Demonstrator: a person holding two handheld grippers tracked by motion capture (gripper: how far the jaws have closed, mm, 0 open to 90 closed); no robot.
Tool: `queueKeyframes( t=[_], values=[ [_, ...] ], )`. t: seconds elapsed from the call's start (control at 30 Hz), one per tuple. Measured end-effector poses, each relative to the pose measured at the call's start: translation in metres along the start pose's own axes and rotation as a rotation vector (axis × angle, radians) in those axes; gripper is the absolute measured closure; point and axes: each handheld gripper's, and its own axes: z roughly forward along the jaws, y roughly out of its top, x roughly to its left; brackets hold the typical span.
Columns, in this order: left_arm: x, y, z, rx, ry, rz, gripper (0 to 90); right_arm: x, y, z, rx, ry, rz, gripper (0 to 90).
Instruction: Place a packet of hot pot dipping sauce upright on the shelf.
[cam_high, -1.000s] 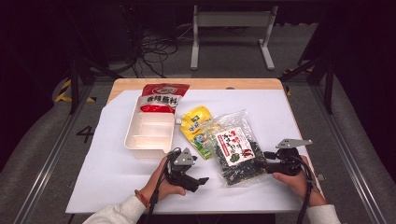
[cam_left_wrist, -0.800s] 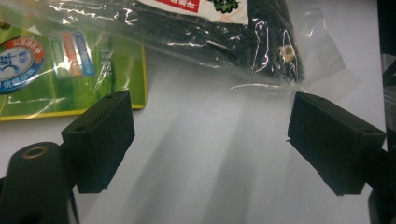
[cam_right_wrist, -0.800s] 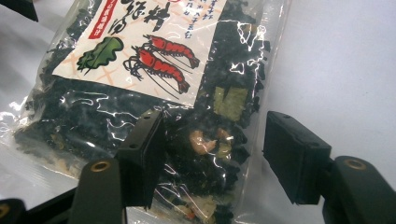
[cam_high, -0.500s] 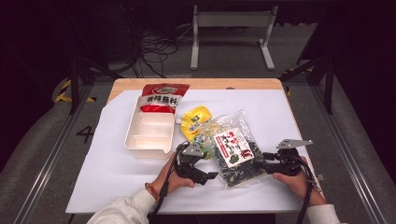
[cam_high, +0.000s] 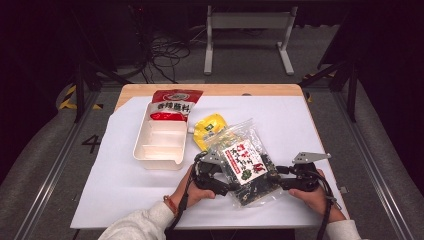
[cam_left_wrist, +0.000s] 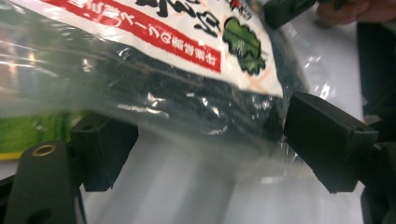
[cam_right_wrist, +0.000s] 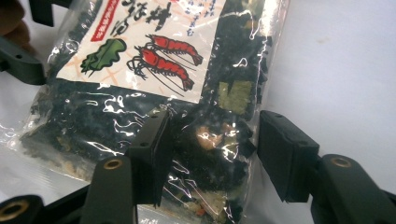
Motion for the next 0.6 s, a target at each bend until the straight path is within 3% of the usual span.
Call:
queueKeyframes(
  t=[0.2, 0.27, 0.37, 0.5, 0.6],
  values=[
    [-0.002, 0.003, -0.009, -0.053, -0.051, -0.011, 21.8, 0.013, 0.002, 0.003, -0.012, 0.014, -0.058, 43.7],
    [-0.004, 0.004, -0.013, -0.070, -0.034, -0.001, 24.4, 0.019, 0.003, 0.004, -0.023, 0.010, -0.091, 45.2],
    [-0.009, 0.007, -0.023, -0.131, -0.067, 0.041, 37.9, 0.027, 0.005, 0.004, -0.058, 0.031, -0.120, 51.9],
    [-0.012, 0.008, -0.033, -0.166, -0.048, 0.082, 53.9, 0.033, 0.009, 0.002, -0.091, 0.023, -0.130, 54.8],
    [-0.013, 0.008, -0.037, -0.184, -0.038, 0.093, 60.2, 0.036, 0.010, -0.001, -0.113, 0.028, -0.129, 53.1]
  ],
)
